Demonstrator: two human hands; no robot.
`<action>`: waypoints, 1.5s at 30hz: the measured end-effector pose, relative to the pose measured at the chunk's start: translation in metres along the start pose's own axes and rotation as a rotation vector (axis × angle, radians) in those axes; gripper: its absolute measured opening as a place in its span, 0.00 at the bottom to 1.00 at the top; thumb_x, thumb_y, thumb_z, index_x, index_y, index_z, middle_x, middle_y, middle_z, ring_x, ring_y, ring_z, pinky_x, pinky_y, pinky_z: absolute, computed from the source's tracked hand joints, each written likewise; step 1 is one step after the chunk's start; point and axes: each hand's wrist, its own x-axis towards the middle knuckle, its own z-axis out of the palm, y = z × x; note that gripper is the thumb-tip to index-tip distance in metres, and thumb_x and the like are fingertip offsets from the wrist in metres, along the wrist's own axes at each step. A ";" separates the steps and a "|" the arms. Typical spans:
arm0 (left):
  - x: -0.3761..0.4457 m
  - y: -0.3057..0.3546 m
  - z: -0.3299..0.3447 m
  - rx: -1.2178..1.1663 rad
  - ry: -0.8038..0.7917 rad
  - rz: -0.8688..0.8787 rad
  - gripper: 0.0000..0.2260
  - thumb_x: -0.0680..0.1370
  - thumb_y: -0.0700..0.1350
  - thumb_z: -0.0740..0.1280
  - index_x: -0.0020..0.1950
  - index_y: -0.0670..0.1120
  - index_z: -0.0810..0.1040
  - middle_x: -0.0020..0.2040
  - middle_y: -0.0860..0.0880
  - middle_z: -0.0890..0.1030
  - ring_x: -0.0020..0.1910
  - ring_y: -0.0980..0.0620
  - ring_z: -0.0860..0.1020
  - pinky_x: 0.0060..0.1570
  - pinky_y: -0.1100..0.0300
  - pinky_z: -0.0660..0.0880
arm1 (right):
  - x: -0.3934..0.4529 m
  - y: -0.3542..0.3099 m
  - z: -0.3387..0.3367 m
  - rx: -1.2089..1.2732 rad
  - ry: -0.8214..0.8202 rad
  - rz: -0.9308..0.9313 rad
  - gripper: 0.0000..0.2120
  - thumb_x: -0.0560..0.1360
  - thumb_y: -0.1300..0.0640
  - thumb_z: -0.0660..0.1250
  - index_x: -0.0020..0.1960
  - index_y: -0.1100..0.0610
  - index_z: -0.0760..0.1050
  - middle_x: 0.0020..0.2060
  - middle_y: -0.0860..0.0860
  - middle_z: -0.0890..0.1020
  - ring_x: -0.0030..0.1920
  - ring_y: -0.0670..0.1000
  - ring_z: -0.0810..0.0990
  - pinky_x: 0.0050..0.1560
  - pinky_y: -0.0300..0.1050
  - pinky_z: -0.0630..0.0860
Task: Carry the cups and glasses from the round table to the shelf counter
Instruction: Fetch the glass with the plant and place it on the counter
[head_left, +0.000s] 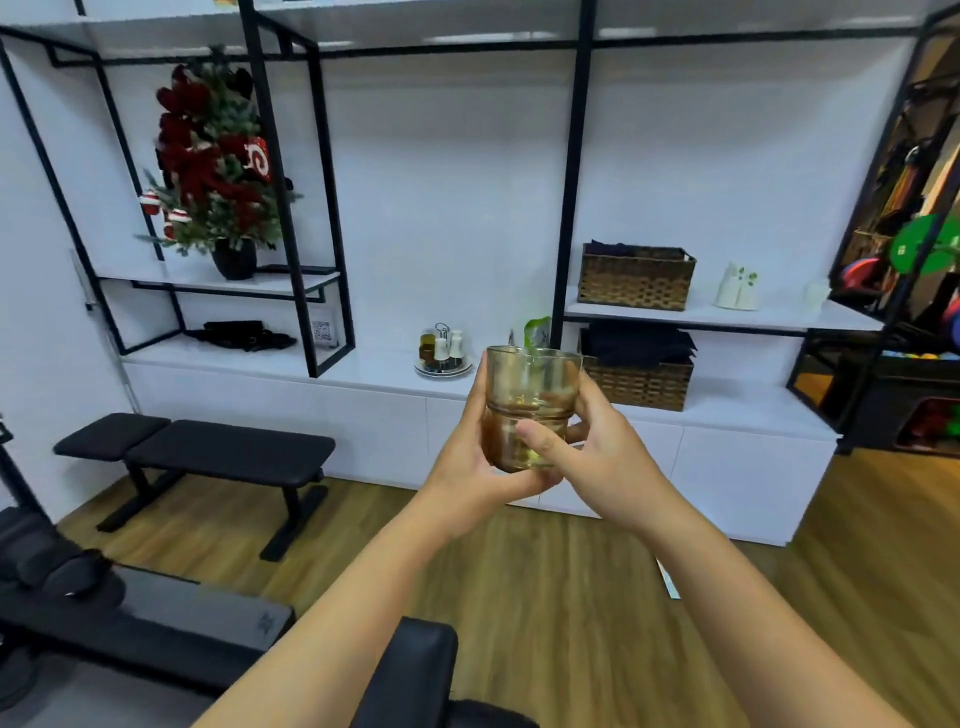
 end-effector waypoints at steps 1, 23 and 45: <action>0.015 -0.009 0.002 0.006 -0.004 0.000 0.53 0.74 0.44 0.81 0.85 0.62 0.47 0.68 0.49 0.83 0.65 0.46 0.83 0.59 0.53 0.82 | 0.012 0.011 -0.009 0.000 -0.008 0.006 0.29 0.76 0.47 0.73 0.73 0.41 0.67 0.56 0.39 0.84 0.48 0.44 0.86 0.44 0.34 0.78; 0.356 -0.194 0.088 0.097 0.239 -0.121 0.52 0.73 0.46 0.81 0.84 0.65 0.49 0.69 0.54 0.82 0.68 0.52 0.81 0.63 0.54 0.80 | 0.328 0.251 -0.221 -0.043 -0.196 0.012 0.21 0.72 0.36 0.72 0.64 0.38 0.76 0.50 0.40 0.86 0.40 0.47 0.86 0.47 0.50 0.82; 0.590 -0.387 -0.158 0.267 0.429 -0.262 0.40 0.70 0.52 0.81 0.70 0.77 0.61 0.58 0.68 0.77 0.60 0.56 0.83 0.54 0.60 0.82 | 0.684 0.443 -0.077 0.035 -0.170 0.087 0.17 0.68 0.32 0.74 0.53 0.24 0.71 0.48 0.27 0.80 0.42 0.37 0.83 0.39 0.28 0.72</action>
